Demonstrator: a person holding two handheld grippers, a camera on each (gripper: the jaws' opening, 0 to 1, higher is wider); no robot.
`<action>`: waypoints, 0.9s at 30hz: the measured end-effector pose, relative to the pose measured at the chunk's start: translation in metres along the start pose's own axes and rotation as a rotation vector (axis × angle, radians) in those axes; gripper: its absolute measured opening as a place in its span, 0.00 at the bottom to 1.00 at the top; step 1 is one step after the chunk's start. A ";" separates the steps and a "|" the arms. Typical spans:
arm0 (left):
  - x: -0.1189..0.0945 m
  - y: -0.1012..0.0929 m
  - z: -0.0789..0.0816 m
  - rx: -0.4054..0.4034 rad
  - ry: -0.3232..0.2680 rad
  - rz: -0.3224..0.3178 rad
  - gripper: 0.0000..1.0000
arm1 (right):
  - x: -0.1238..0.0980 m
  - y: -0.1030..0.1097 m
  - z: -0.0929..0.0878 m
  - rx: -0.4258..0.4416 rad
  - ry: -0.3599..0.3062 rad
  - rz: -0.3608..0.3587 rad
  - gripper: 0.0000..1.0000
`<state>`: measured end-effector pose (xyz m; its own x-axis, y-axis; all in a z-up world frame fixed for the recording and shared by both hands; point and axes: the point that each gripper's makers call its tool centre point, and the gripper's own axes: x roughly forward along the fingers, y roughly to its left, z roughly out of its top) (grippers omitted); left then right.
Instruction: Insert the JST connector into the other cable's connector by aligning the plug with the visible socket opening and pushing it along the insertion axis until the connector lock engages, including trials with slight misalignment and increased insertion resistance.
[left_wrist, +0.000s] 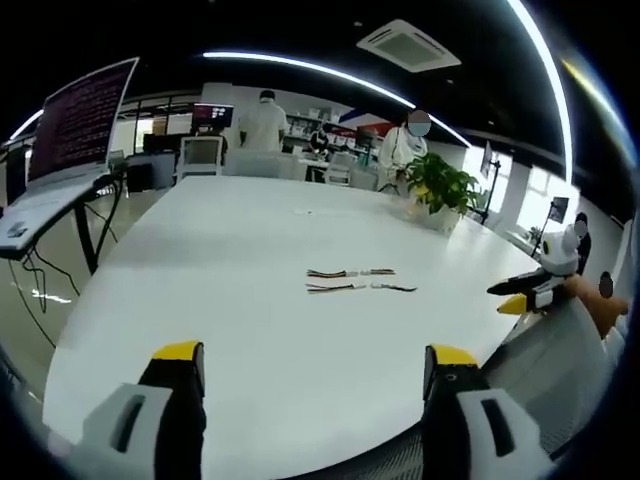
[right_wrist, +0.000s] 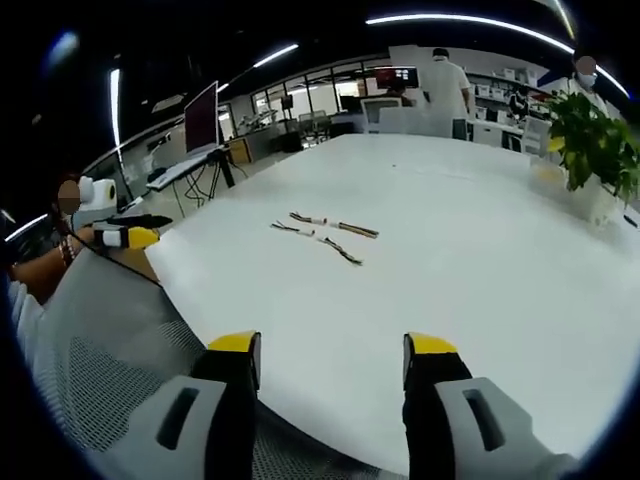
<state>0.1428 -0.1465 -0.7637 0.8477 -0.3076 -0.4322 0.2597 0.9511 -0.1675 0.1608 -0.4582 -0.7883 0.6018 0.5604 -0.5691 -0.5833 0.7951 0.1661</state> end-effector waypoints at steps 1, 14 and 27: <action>0.000 -0.001 0.000 0.002 0.001 -0.003 0.88 | 0.000 -0.002 0.000 0.005 -0.001 -0.007 0.55; 0.003 -0.014 -0.003 0.028 0.026 -0.075 0.87 | -0.003 -0.015 -0.005 0.024 0.025 -0.084 0.60; -0.009 -0.034 0.020 0.046 -0.088 -0.207 0.91 | -0.017 -0.012 0.021 -0.055 -0.022 -0.166 0.62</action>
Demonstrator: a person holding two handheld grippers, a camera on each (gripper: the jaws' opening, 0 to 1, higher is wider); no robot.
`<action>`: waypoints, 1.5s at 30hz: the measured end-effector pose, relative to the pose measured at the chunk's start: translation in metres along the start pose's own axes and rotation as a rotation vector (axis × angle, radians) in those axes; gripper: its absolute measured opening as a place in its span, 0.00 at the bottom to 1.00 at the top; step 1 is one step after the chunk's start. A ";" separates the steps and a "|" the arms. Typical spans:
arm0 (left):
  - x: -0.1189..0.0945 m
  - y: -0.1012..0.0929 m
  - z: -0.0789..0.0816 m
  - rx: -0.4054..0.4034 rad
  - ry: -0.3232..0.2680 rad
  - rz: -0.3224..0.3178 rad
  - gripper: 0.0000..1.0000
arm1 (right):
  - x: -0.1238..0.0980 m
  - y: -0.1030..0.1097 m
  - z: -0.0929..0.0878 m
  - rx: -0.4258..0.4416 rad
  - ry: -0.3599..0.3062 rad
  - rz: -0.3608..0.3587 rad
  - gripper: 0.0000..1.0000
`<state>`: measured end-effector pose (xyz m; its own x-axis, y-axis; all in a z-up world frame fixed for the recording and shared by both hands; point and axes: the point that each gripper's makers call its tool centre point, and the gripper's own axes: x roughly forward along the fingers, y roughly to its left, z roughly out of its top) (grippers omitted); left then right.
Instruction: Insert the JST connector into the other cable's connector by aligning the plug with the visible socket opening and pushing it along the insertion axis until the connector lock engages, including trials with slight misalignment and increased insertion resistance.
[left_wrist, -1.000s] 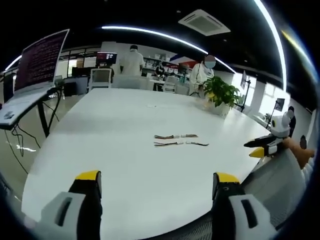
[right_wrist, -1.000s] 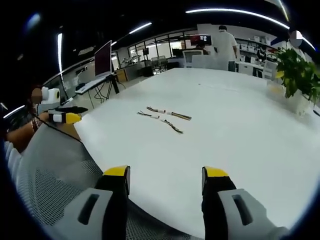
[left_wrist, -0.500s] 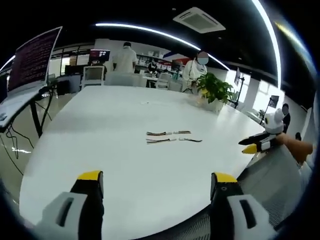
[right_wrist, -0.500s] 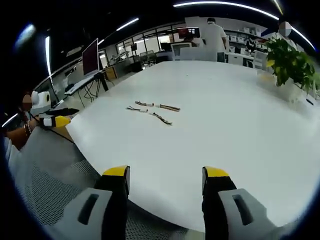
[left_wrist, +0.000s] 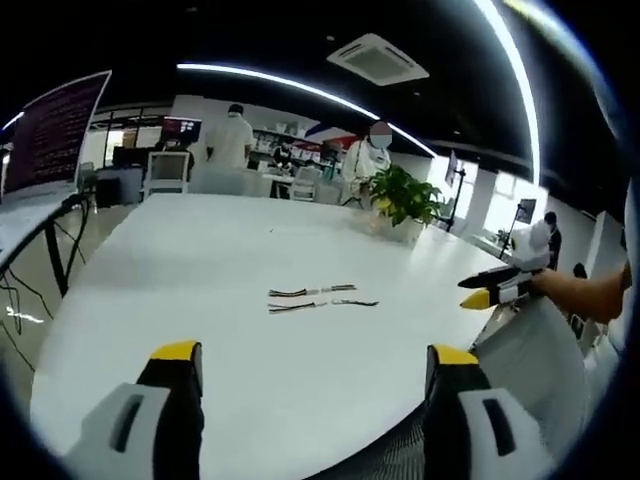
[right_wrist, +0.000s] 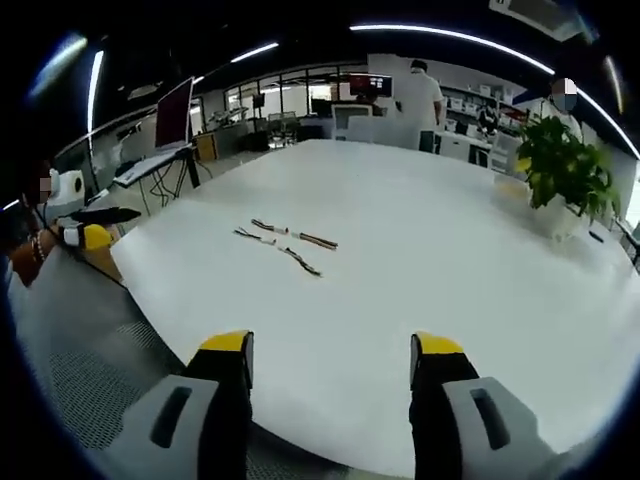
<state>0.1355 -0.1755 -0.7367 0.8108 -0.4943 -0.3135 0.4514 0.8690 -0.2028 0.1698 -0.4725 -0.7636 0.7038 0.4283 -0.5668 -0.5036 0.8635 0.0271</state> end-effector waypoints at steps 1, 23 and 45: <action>0.000 -0.002 0.003 0.010 -0.013 -0.014 0.93 | -0.001 0.002 0.004 0.000 -0.005 0.000 0.62; 0.045 0.011 0.040 0.098 -0.017 -0.137 0.99 | 0.045 0.005 0.064 -0.096 -0.094 0.096 0.59; 0.119 0.021 0.038 0.156 -0.013 -0.307 0.99 | 0.099 -0.017 0.073 -0.132 -0.044 0.157 0.57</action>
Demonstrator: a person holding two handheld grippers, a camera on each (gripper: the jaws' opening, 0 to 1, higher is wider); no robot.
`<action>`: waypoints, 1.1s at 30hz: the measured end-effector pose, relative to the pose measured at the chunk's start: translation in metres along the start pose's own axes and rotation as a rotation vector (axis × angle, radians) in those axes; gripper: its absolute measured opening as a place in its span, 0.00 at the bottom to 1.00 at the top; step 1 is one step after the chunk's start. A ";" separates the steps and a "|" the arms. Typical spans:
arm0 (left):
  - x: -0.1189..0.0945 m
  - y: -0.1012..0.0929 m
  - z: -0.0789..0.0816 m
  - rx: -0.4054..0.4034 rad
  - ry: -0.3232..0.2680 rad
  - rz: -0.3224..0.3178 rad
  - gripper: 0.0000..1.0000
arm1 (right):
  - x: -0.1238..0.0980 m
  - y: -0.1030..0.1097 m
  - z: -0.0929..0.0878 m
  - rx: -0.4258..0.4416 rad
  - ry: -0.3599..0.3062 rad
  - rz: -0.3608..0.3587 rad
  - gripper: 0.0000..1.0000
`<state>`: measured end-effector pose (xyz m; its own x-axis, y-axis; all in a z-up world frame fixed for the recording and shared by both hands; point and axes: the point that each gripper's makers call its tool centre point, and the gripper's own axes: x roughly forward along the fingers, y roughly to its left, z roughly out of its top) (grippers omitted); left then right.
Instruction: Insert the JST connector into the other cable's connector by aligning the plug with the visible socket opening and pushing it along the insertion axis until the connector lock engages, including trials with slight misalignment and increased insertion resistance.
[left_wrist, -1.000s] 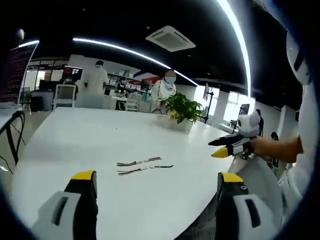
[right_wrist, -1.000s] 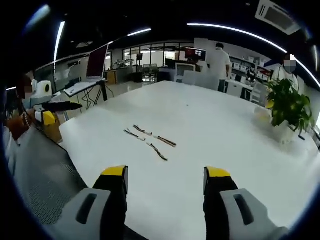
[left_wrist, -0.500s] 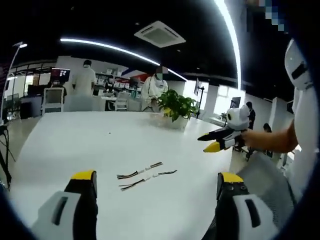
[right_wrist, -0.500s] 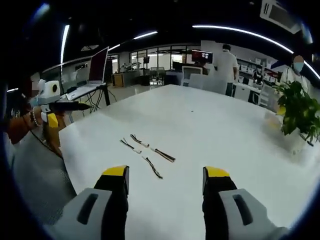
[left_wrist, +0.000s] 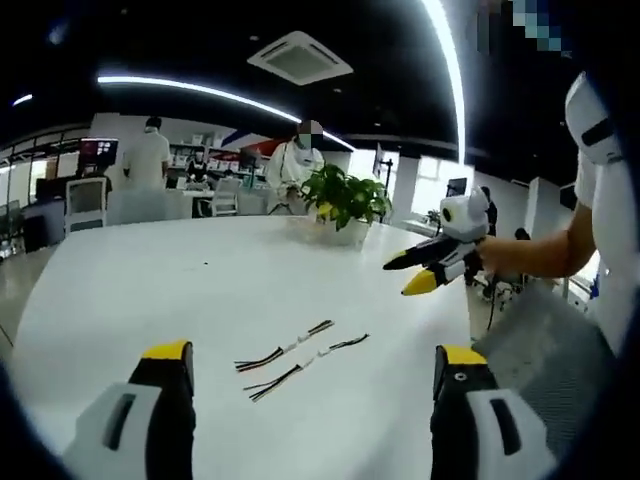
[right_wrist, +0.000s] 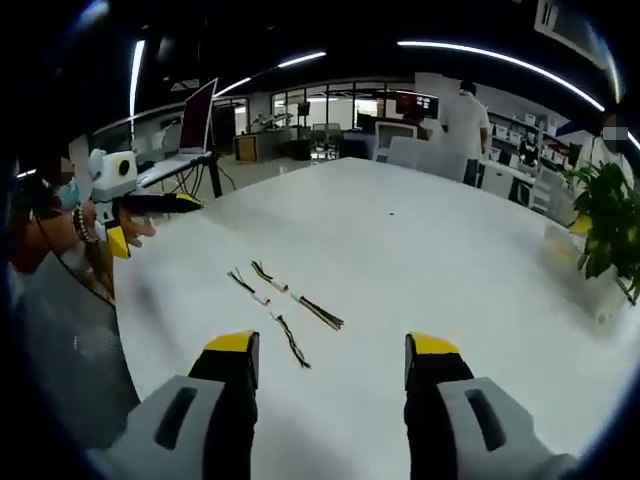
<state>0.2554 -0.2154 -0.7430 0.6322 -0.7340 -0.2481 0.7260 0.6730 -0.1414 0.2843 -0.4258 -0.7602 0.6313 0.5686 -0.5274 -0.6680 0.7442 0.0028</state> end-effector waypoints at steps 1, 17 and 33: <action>0.004 0.003 -0.002 -0.004 0.016 -0.003 0.99 | 0.003 -0.002 -0.002 -0.009 0.011 -0.002 0.57; 0.040 0.030 0.010 -0.044 0.039 -0.028 0.99 | 0.033 -0.017 0.003 -0.030 0.024 0.033 0.53; 0.087 0.046 0.004 0.035 0.072 -0.097 0.85 | 0.069 -0.002 0.010 -0.156 0.027 0.141 0.47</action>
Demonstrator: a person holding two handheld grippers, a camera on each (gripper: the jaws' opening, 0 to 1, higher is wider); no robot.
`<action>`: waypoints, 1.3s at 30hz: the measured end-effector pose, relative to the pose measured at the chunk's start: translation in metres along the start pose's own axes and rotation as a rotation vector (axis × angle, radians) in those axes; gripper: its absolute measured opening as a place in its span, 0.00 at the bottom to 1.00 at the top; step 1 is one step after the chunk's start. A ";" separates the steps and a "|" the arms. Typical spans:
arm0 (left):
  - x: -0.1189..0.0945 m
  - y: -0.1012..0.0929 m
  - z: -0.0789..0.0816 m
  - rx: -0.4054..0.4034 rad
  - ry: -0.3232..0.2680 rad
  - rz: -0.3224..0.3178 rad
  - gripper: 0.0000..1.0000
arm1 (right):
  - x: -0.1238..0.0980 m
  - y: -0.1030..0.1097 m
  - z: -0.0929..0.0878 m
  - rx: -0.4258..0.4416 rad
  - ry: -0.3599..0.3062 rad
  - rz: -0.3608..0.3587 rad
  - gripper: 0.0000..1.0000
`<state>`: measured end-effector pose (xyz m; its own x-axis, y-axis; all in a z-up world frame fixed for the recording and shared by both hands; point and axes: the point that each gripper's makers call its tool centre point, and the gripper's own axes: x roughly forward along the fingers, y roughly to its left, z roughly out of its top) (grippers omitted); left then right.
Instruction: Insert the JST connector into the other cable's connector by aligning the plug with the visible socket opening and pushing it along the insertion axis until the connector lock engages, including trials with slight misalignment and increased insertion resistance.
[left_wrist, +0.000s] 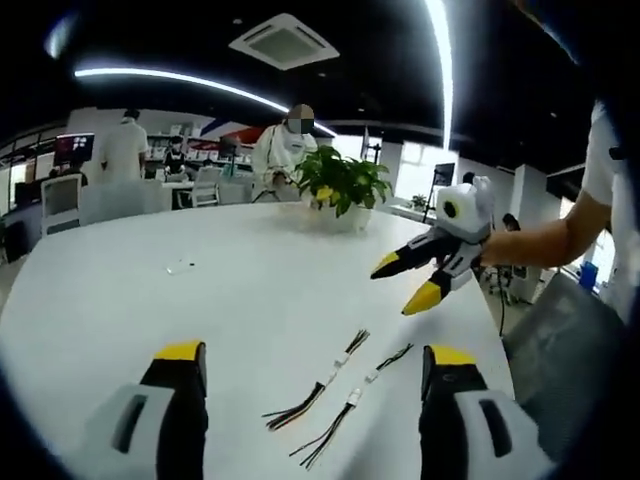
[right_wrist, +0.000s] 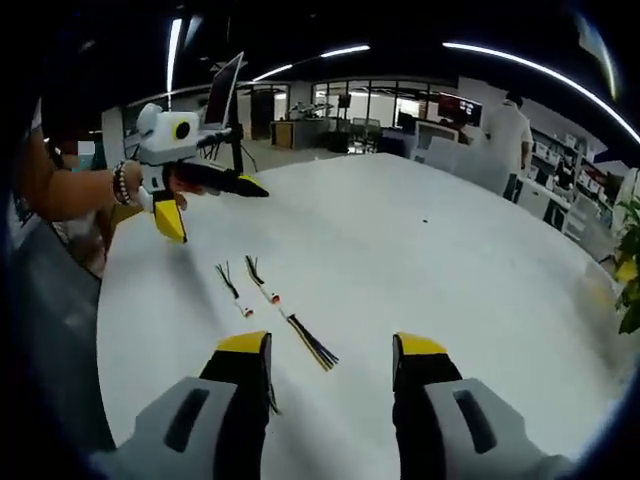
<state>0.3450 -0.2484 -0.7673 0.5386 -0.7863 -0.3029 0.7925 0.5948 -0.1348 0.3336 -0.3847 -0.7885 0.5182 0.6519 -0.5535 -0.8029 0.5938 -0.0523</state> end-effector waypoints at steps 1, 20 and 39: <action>0.003 0.001 -0.001 0.006 0.005 -0.011 0.83 | 0.003 0.001 0.000 -0.012 0.000 0.011 0.46; 0.038 -0.007 -0.036 0.043 0.135 -0.135 0.50 | 0.044 0.024 -0.006 -0.217 0.018 0.262 0.25; 0.046 -0.013 -0.056 0.013 0.145 -0.260 0.22 | 0.069 0.037 -0.015 -0.214 -0.005 0.385 0.15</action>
<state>0.3431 -0.2829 -0.8322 0.2716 -0.8791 -0.3918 0.9026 0.3739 -0.2132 0.3356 -0.3245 -0.8409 0.1700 0.8092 -0.5624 -0.9805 0.1962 -0.0140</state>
